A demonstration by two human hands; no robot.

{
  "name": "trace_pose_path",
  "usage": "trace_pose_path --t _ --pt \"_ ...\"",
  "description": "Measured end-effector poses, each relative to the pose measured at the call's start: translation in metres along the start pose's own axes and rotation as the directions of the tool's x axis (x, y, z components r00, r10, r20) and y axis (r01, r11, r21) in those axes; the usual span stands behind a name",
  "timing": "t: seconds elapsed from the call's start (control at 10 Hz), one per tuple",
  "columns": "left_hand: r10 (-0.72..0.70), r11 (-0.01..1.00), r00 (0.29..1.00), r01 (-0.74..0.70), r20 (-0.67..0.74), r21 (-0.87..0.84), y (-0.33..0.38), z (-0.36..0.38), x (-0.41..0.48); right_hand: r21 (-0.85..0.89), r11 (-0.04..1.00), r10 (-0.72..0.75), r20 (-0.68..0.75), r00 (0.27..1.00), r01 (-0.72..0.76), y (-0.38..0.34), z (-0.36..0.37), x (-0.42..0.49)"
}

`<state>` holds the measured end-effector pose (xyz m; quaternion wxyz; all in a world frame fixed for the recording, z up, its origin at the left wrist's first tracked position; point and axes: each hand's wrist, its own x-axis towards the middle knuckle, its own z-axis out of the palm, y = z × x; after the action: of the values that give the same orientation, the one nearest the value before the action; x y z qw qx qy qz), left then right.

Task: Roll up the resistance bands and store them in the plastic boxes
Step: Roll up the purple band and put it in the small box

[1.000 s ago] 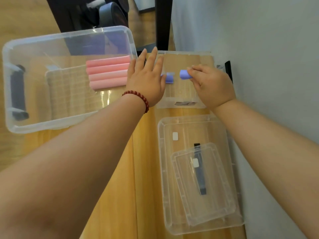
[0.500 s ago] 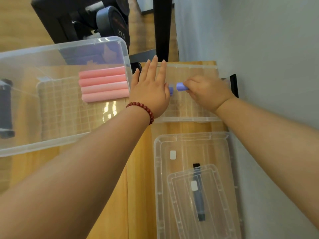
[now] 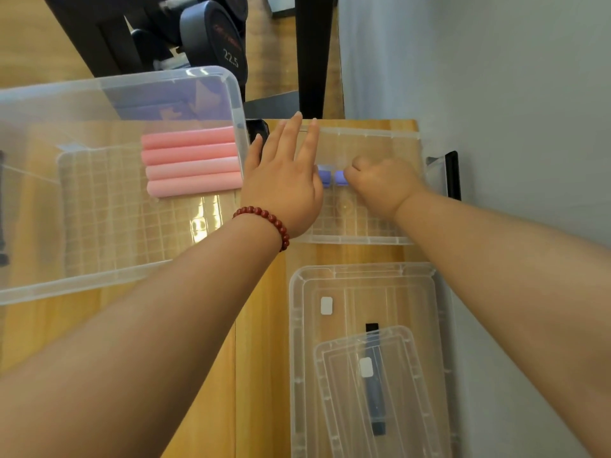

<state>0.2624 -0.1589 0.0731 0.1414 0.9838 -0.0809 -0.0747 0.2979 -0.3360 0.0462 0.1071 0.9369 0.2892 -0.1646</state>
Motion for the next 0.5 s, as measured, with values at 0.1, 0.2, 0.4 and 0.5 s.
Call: trace_pose_path --t 0.1,0.2,0.4,0.5 --pt "0.001 1.0 1.0 -0.001 0.004 0.003 -0.0005 0.0005 0.0005 0.025 0.999 0.021 0.05 0.999 -0.022 -0.0005 0.0016 0.0039" --pt "-0.004 1.0 1.0 0.004 0.003 0.015 -0.0006 0.0019 0.0013 0.054 0.998 -0.043 0.031 0.999 0.041 -0.0048 0.001 0.0046" --pt "-0.002 1.0 1.0 0.002 -0.004 0.013 -0.0004 0.0027 0.0018 0.074 0.997 -0.024 0.078 0.997 0.018 -0.002 -0.0007 0.0041" --pt "-0.002 1.0 1.0 0.002 0.001 0.016 0.0 0.0023 0.0014 0.08 0.997 -0.018 0.083 0.996 0.012 -0.0045 -0.0028 0.0033"
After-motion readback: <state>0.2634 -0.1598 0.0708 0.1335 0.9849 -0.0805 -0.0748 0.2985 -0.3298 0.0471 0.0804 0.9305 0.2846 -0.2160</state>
